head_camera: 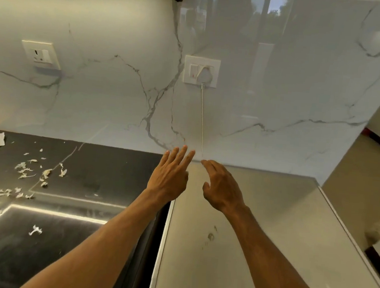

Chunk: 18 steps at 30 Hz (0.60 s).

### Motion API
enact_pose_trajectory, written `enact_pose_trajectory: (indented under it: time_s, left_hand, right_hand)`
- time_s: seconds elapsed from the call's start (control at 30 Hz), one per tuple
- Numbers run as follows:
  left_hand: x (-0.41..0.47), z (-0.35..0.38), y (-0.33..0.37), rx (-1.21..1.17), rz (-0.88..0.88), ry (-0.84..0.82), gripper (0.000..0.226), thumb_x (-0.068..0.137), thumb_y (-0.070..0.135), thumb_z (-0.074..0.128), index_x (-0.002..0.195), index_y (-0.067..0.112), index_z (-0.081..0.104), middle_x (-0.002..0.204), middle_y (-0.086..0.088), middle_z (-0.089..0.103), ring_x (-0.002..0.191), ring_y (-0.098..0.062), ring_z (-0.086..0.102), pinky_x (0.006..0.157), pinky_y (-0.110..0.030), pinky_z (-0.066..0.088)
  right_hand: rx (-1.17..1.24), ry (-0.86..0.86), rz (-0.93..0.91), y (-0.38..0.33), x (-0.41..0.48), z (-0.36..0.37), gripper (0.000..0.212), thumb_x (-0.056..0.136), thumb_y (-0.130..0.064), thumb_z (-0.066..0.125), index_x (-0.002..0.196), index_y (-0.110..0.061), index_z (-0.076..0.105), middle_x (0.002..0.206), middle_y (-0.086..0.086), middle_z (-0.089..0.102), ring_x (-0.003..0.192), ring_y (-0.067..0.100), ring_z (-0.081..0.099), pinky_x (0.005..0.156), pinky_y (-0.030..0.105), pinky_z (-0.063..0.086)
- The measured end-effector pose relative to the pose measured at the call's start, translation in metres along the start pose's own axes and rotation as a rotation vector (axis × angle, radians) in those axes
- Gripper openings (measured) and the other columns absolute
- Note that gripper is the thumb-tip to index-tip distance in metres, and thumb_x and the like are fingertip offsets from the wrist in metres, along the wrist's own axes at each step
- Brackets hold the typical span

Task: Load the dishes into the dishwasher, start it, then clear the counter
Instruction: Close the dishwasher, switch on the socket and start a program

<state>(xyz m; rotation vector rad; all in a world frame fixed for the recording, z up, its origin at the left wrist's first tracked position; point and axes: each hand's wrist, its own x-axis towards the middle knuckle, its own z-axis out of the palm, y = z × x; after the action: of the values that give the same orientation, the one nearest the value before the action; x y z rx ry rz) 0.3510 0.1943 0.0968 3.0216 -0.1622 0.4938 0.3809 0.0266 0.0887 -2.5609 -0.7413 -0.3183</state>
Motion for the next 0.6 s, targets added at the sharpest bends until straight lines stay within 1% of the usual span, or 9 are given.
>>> enact_pose_trajectory:
  time_s: [0.13,0.3,0.4,0.6]
  left_hand:
    - [-0.052,0.003,0.02,-0.082,0.05,0.003,0.06,0.101,0.026,0.038,0.154,0.02,0.011,0.162,-0.006,0.004,0.149,-0.024,0.001,0.122,-0.04,0.002]
    - [-0.146,0.016,0.046,-0.193,0.049,-0.078,0.055,0.1,0.031,0.041,0.151,0.021,0.022,0.16,-0.008,0.017,0.148,-0.024,0.014,0.121,-0.042,0.013]
    - [-0.194,0.022,0.063,-0.228,0.044,-0.149,0.053,0.101,0.033,0.039,0.151,0.022,0.023,0.16,-0.006,0.018,0.148,-0.023,0.015,0.121,-0.043,0.016]
    - [-0.265,0.031,0.084,-0.292,0.001,-0.235,0.051,0.101,0.034,0.037,0.149,0.023,0.027,0.159,-0.005,0.021,0.147,-0.022,0.018,0.12,-0.04,0.017]
  right_hand:
    - [-0.02,-0.014,0.088,-0.009,-0.058,-0.001,0.064,0.091,-0.011,0.057,0.15,-0.016,0.033,0.153,0.006,0.038,0.142,0.02,0.035,0.114,0.03,0.029]
    - [-0.033,-0.074,0.16,-0.033,-0.158,0.009,0.059,0.093,-0.017,0.059,0.148,-0.016,0.036,0.151,0.006,0.041,0.139,0.021,0.039,0.113,0.033,0.034]
    - [-0.027,-0.12,0.208,-0.042,-0.207,0.011,0.06,0.093,-0.019,0.061,0.148,-0.015,0.037,0.151,0.006,0.041,0.138,0.022,0.04,0.113,0.034,0.035]
    - [-0.02,-0.176,0.238,-0.049,-0.276,0.011,0.056,0.095,-0.024,0.059,0.147,-0.014,0.039,0.151,0.006,0.041,0.137,0.022,0.042,0.112,0.032,0.034]
